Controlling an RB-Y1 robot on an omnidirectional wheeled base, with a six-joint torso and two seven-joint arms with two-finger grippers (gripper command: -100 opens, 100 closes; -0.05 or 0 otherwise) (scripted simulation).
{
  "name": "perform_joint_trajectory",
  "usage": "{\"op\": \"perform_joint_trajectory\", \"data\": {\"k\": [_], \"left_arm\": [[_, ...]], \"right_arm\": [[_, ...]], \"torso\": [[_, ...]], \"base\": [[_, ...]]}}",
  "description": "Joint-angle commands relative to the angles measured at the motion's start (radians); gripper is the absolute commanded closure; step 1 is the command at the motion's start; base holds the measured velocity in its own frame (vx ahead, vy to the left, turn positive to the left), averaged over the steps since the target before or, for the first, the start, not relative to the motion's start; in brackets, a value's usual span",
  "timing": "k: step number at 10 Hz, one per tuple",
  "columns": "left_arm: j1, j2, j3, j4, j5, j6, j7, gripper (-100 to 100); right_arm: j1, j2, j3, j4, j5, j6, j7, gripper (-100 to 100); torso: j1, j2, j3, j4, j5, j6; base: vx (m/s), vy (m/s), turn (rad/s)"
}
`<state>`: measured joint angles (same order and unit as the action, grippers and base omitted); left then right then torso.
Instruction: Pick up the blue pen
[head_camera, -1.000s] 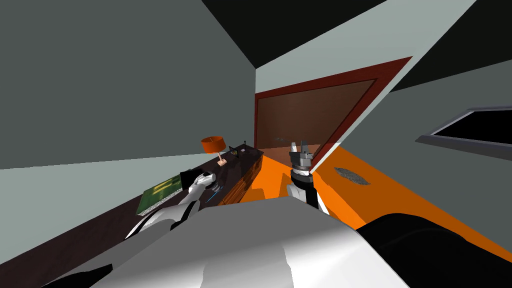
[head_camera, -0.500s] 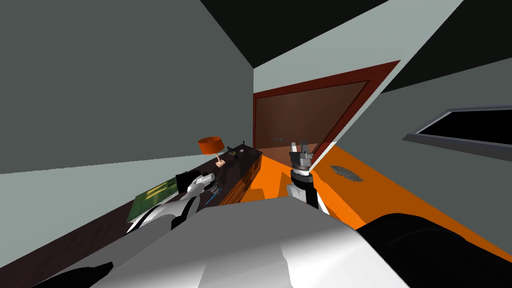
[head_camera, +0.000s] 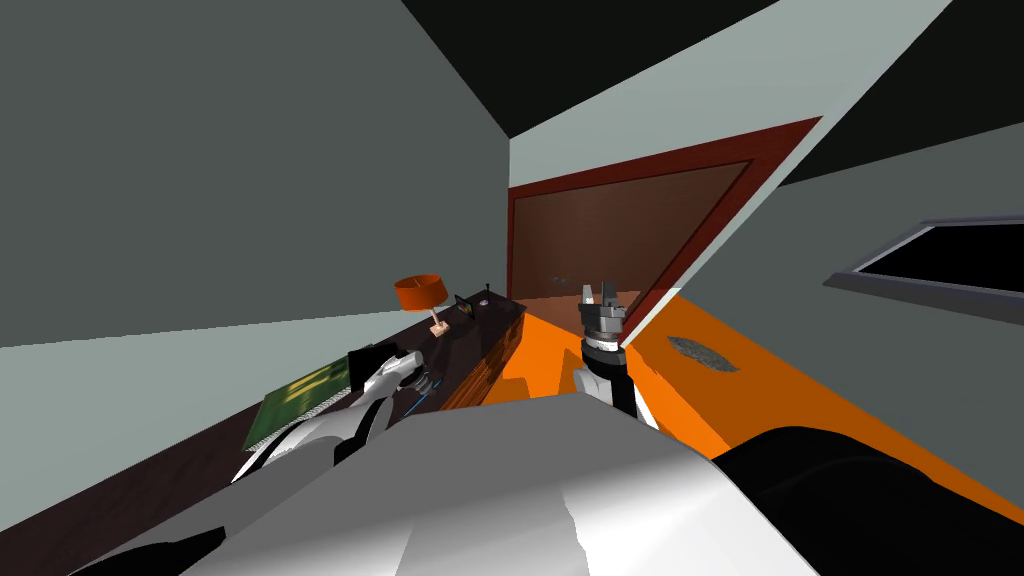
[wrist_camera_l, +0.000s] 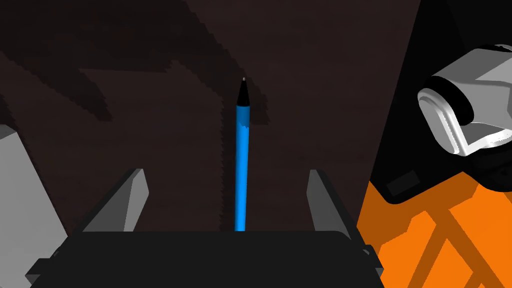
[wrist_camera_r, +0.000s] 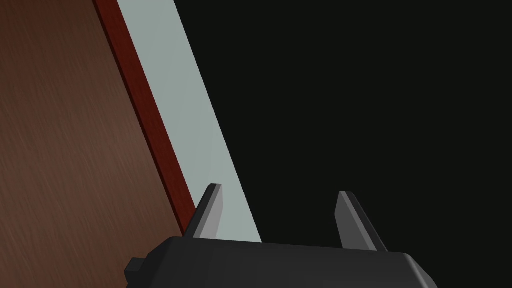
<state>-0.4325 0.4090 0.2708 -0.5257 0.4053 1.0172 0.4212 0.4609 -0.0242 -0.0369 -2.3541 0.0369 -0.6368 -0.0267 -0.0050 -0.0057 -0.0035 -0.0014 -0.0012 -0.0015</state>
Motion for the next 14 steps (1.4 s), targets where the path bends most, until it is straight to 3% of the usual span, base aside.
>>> {"op": "perform_joint_trajectory", "data": {"k": [1, 2, 5, 6, 9, 10, 12, 13, 14], "left_arm": [[-0.004, 0.002, 0.002, 0.013, 0.002, -0.009, -0.032, -100], [0.027, 0.025, 0.052, 0.032, 0.019, -0.016, -0.072, -100], [0.027, 0.025, 0.053, 0.032, 0.019, -0.016, -0.126, -100], [0.059, 0.049, 0.102, 0.052, 0.037, -0.023, -0.165, -100], [0.059, 0.049, 0.103, 0.052, 0.037, -0.023, -0.219, -100], [0.090, 0.072, 0.152, 0.071, 0.054, -0.031, -0.253, -100], [0.090, 0.072, 0.153, 0.071, 0.054, -0.031, -0.307, -100], [0.122, 0.095, 0.201, 0.091, 0.072, -0.038, -0.339, -100], [0.122, 0.095, 0.203, 0.091, 0.072, -0.038, -0.375, -100]], "right_arm": [[0.000, 0.000, 0.000, 0.000, 0.000, 0.000, 0.000, 0], [0.000, 0.000, 0.000, 0.000, 0.000, 0.000, 0.000, 0], [0.000, 0.000, 0.000, 0.000, 0.000, 0.000, 0.000, 0], [0.000, 0.000, 0.000, 0.000, 0.000, 0.000, 0.000, 0], [0.000, 0.000, 0.000, 0.000, 0.000, 0.000, 0.000, 0], [0.000, 0.000, 0.000, 0.000, 0.000, 0.000, 0.000, 0], [0.000, 0.000, 0.000, 0.000, 0.000, 0.000, 0.000, 0], [0.000, 0.000, 0.000, 0.000, 0.000, 0.000, 0.000, 0], [0.000, 0.000, 0.000, 0.000, 0.000, 0.000, 0.000, 0]], "torso": [[0.000, 0.000, 0.000, 0.000, 0.000, 0.000], [0.002, 0.003, 0.001, 0.001, 0.000, 0.000], [0.001, 0.002, 0.001, 0.000, 0.000, 0.000], [0.003, 0.004, 0.002, 0.001, 0.001, 0.000], [0.001, 0.002, 0.001, 0.000, 0.000, 0.000], [0.003, 0.004, 0.002, 0.001, 0.001, 0.000], [-0.001, 0.001, 0.001, 0.000, 0.000, 0.000], [0.001, 0.003, 0.001, 0.000, 0.000, 0.000], [-0.001, 0.001, 0.001, 0.000, 0.000, -0.001]], "base": [[0.028, -0.017, -0.014], [0.134, -0.053, 0.095], [0.055, -0.044, 0.026], [0.075, -0.066, 0.165], [0.051, -0.049, 0.028], [0.064, -0.065, 0.182], [0.066, -0.066, 0.046], [0.086, -0.089, 0.118], [0.103, -0.106, 0.097]]}}
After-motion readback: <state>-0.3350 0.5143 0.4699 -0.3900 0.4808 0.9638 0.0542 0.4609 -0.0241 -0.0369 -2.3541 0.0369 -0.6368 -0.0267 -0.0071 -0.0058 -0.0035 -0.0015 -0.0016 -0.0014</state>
